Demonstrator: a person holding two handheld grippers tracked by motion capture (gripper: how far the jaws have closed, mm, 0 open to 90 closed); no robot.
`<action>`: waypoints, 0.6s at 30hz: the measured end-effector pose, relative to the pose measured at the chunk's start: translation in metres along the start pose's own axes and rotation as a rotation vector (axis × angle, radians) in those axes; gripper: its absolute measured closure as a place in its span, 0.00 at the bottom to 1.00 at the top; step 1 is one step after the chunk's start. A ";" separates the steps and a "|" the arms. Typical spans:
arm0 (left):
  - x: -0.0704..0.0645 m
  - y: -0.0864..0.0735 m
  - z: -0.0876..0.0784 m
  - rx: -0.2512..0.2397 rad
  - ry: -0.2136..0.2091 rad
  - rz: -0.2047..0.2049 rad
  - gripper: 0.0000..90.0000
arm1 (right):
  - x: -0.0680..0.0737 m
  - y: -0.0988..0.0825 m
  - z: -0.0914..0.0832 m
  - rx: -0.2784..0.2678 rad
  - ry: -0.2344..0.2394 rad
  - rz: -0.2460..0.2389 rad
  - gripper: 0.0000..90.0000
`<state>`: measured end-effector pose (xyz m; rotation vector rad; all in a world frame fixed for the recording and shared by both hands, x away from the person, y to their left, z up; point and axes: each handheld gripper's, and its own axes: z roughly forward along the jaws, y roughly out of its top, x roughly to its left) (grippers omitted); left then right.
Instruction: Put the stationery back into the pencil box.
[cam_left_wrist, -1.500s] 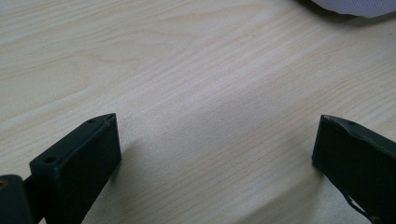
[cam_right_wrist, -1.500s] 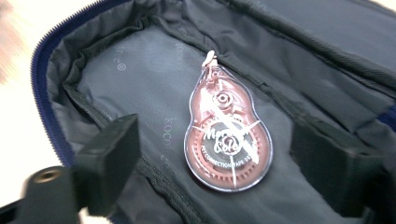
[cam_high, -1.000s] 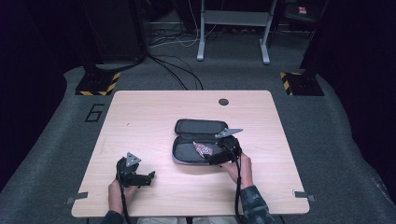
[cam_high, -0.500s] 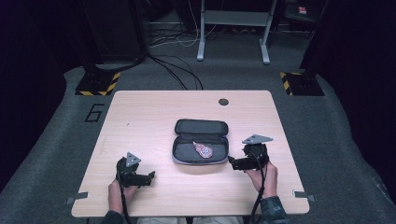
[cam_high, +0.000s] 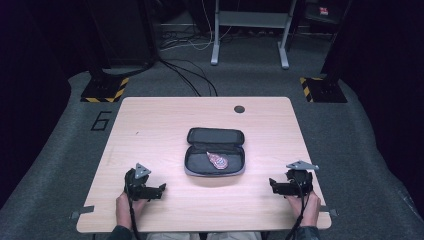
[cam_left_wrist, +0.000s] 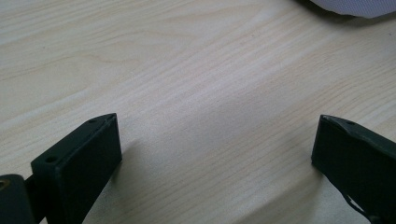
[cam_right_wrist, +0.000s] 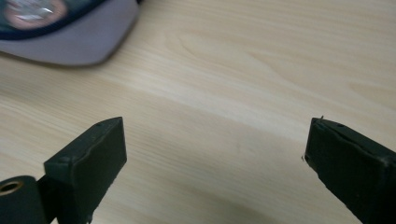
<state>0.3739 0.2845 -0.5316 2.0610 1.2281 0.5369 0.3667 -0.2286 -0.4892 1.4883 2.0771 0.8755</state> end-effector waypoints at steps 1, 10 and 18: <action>0.000 0.000 0.000 0.001 -0.001 0.000 0.01 | -0.007 -0.010 0.004 0.007 -0.023 0.020 0.05; 0.000 0.000 0.000 -0.001 -0.002 0.000 0.01 | -0.022 -0.032 0.019 0.027 -0.071 0.072 0.02; 0.001 0.000 -0.001 0.010 -0.001 0.013 0.01 | -0.025 -0.036 0.021 -0.014 -0.079 0.067 0.00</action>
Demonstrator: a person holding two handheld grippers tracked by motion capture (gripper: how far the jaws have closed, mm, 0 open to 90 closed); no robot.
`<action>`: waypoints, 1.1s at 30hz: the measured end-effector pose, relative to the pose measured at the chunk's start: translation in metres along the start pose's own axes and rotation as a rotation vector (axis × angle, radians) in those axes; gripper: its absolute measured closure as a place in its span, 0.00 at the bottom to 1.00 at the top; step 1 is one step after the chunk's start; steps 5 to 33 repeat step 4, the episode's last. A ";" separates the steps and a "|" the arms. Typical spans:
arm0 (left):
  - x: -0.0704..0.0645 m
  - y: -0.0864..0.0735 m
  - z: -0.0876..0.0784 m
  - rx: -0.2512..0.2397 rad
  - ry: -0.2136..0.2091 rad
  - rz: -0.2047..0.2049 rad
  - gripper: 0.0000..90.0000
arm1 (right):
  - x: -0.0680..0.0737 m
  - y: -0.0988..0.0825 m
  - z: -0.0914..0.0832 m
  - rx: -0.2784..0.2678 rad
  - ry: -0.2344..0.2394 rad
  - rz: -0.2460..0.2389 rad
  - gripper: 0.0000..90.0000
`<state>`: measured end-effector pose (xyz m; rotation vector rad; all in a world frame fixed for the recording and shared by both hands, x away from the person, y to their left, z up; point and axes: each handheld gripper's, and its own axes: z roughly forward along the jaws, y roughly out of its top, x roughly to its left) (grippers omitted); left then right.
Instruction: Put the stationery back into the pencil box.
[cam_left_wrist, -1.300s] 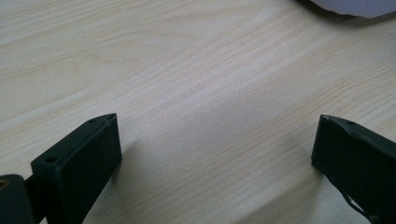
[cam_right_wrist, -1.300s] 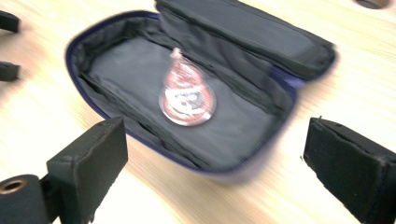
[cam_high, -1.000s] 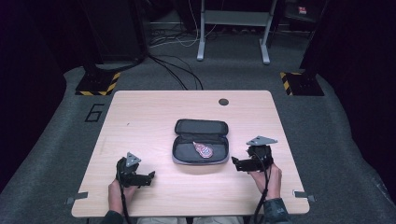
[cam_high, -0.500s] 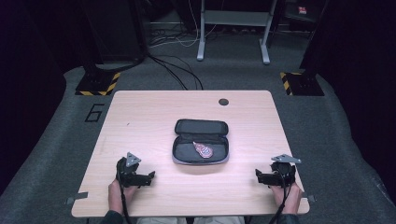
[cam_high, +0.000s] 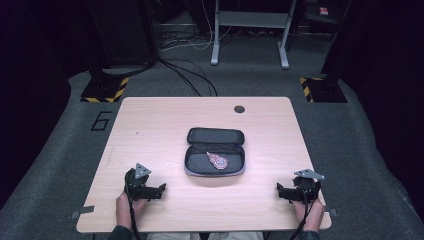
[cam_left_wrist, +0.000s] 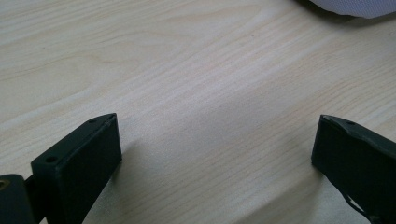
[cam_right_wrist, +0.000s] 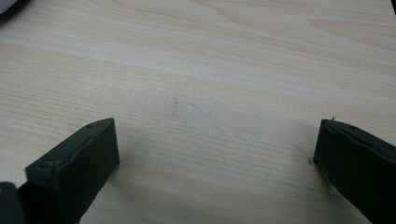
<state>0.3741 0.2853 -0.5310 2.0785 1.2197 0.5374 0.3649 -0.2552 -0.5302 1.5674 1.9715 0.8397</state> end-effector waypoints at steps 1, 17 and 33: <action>-0.001 0.000 0.001 -0.012 0.001 -0.012 0.01 | 0.000 0.000 0.000 0.000 -0.001 0.002 0.00; 0.000 0.000 0.000 -0.003 -0.002 -0.008 0.01 | 0.000 0.000 0.000 0.000 0.000 0.001 0.00; 0.000 0.000 0.000 -0.003 -0.002 -0.008 0.01 | 0.000 0.000 0.000 0.000 0.000 0.001 0.00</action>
